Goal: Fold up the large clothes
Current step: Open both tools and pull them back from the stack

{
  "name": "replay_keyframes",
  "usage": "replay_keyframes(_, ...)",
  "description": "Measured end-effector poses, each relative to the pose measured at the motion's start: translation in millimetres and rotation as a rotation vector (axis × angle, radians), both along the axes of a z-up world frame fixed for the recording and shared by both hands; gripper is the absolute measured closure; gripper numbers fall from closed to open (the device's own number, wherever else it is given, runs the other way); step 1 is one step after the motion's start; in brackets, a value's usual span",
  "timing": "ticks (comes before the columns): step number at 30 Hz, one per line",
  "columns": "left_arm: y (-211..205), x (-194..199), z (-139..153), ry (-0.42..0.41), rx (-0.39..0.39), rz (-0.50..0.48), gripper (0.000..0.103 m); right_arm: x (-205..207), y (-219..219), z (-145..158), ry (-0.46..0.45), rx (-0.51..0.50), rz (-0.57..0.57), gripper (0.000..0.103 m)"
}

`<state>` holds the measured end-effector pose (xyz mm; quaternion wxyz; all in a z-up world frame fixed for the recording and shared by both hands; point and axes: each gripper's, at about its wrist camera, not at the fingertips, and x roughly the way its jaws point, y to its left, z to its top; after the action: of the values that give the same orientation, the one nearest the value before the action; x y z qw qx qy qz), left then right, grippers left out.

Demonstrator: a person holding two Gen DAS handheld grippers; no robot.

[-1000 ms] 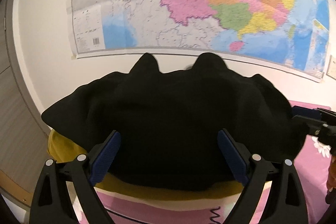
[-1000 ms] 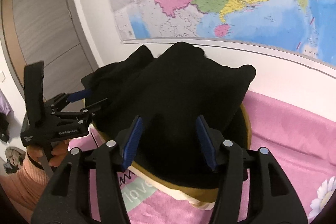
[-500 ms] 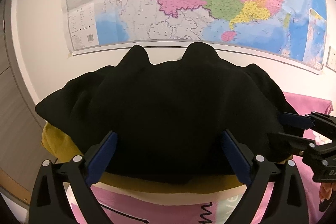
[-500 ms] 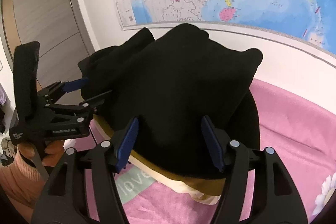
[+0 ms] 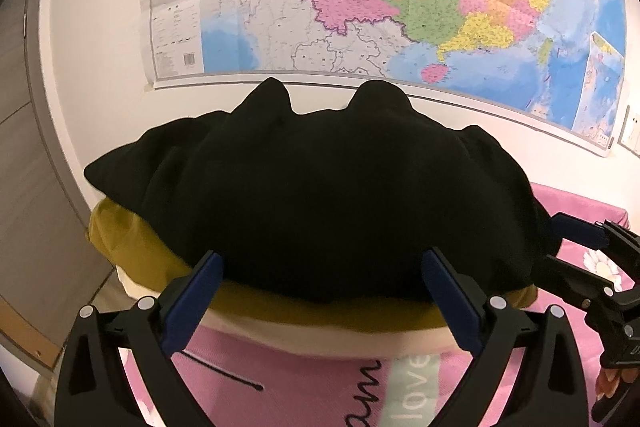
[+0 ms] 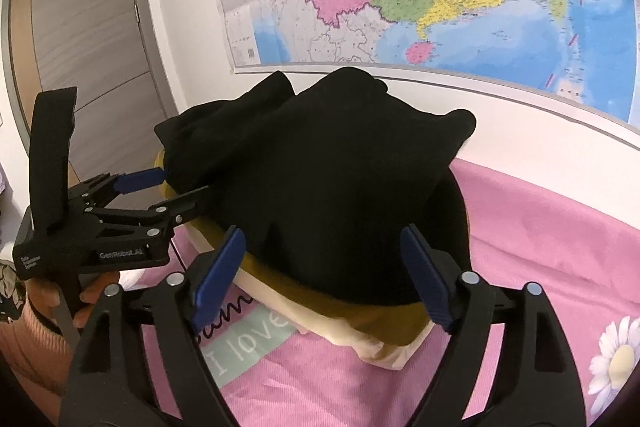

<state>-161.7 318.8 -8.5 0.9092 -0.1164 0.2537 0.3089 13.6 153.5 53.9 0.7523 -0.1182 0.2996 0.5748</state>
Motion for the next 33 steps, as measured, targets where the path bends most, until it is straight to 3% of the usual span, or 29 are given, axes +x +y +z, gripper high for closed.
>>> replay_keyframes(2,-5,-4,0,0.0,-0.006,0.007,0.007,-3,-4,1,-0.022,0.002,-0.011,0.013)
replay_keyframes(11,-23,-22,9,-0.023,-0.002,0.04,0.007,-15,-20,1,-0.029,0.024,-0.014,0.006)
replay_keyframes(33,-63,-43,1,-0.026,0.005,0.045,0.007,-45,-47,-4,-0.03,0.035,-0.02,0.006)
